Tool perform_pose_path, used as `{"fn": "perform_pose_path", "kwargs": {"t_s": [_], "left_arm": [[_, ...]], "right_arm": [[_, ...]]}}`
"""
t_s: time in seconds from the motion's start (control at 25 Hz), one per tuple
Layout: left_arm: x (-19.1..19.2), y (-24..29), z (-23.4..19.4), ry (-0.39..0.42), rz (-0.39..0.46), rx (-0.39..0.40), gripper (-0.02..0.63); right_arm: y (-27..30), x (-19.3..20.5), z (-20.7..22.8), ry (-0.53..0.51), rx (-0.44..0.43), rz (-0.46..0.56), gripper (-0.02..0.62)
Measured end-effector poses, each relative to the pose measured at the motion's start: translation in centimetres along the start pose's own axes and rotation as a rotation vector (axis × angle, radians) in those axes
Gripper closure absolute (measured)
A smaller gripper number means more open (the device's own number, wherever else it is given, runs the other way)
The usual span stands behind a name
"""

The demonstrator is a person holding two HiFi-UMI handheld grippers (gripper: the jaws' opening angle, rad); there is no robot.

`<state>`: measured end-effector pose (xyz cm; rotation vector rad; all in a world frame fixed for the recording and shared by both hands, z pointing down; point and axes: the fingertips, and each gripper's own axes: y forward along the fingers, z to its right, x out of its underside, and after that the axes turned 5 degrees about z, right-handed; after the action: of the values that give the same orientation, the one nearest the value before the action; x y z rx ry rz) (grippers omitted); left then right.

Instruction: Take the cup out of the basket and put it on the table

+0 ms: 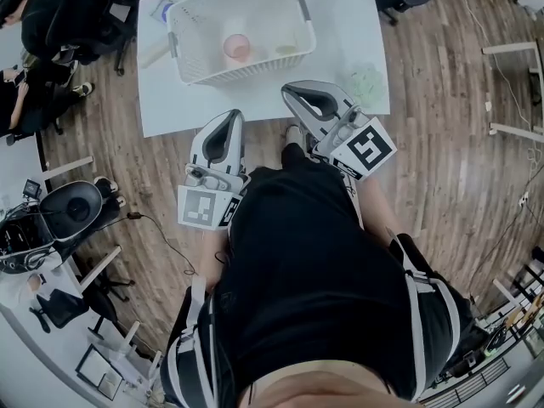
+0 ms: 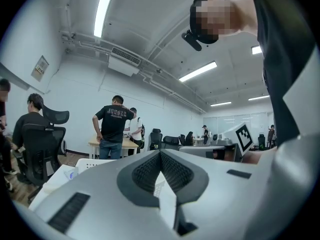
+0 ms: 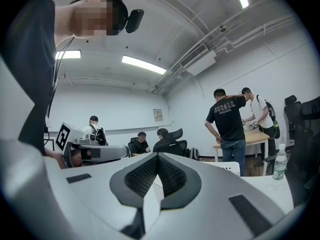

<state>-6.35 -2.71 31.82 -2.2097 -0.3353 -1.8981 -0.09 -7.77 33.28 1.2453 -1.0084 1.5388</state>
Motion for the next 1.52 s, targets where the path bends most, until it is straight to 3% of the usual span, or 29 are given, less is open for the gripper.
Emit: {"fn": "perform_pose_path", "kwargs": {"t_s": [0.68, 1.08, 1.52], "left_arm": [[-0.4, 1.9, -1.0, 0.007, -0.018, -0.035, 0.586], [-0.9, 2.1, -2.8, 0.024, -0.052, 0.053, 0.586], [-1.5, 1.5, -6.1, 0.028, -0.054, 0.086, 0.586]], "right_arm": [[1.4, -0.1, 2.4, 0.008, -0.036, -0.029, 0.577], [3.2, -0.4, 1.5, -0.042, 0.020, -0.049, 0.577], [6.8, 0.0, 1.5, -0.097, 0.035, -0.105, 0.575]]}}
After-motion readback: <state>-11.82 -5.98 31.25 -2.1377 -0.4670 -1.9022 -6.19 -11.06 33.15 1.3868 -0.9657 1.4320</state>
